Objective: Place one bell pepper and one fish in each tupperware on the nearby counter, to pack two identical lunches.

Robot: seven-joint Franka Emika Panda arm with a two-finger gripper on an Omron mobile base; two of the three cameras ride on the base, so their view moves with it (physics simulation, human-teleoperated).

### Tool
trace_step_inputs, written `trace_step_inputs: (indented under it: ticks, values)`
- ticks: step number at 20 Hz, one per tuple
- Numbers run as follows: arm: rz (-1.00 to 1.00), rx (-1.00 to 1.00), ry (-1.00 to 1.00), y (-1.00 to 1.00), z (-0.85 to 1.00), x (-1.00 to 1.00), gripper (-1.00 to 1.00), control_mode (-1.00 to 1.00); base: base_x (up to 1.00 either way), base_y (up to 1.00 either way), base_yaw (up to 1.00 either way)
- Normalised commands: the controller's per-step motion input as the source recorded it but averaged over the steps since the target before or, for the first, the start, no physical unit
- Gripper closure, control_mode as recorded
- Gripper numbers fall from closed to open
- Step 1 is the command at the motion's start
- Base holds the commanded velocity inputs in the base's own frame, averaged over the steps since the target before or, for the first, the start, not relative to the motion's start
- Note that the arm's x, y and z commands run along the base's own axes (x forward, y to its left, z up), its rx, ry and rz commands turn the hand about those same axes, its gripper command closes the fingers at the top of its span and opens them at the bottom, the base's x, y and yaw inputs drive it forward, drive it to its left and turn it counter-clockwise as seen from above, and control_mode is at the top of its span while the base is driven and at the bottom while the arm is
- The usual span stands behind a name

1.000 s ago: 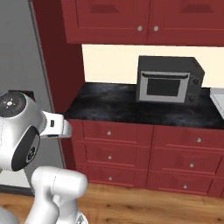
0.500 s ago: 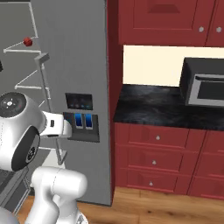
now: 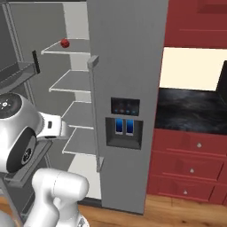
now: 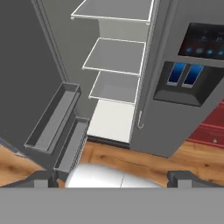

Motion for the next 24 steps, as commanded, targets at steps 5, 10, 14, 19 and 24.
trace_step_inputs:
  ticks: [5,10,14,19,24]
  values:
    - [0.00,0.00,0.00,0.00,0.00,0.00,-1.00,1.00,0.35,-0.20,0.13]
    - [0.00,0.00,0.00,0.00,0.00,0.00,-1.00,1.00,0.38,0.25,0.24]
    - [0.00,0.00,0.00,0.00,0.00,0.00,-1.00,1.00,0.41,0.33,0.23]
    - [0.00,0.00,0.00,0.00,0.00,0.00,-1.00,1.00,0.44,0.23,0.14]
    - [0.00,0.00,0.00,0.00,0.00,0.00,-1.00,1.00,0.52,0.36,0.12]
